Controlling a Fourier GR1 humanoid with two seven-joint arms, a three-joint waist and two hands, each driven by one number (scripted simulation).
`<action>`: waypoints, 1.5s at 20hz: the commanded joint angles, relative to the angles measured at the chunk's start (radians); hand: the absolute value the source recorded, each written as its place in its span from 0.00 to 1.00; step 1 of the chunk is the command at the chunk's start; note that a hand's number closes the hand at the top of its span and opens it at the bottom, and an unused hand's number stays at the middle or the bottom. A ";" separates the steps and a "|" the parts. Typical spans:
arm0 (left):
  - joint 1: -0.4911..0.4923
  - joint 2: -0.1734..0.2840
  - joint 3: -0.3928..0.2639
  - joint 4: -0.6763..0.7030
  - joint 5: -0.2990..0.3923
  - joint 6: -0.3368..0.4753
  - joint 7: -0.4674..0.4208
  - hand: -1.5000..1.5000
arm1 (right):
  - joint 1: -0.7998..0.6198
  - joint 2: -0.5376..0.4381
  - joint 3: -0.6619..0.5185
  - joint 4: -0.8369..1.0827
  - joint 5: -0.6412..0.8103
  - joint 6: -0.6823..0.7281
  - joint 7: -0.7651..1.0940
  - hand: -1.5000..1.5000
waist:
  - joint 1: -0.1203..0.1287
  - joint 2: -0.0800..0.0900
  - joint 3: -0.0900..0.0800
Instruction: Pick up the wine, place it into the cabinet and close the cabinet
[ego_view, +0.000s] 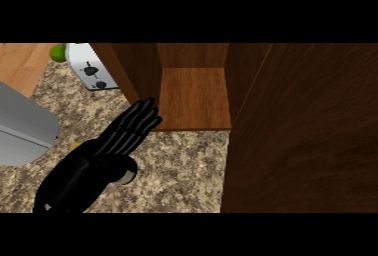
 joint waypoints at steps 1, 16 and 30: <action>0.018 -0.030 -0.084 -0.107 0.031 0.045 0.134 0.00 | 0.068 -0.043 -0.003 -0.197 -0.086 0.016 0.144 0.00 | 0.009 -0.002 0.000; -0.070 -0.089 -0.241 -0.393 -0.102 0.316 0.489 0.00 | 0.136 -0.009 0.147 -0.384 0.024 -0.075 0.281 0.00 | 0.011 -0.006 -0.001; -0.156 -0.024 -0.107 -0.463 -0.093 0.364 0.591 0.00 | 0.107 -0.033 0.139 -0.398 0.010 -0.098 0.316 0.00 | 0.016 -0.003 -0.001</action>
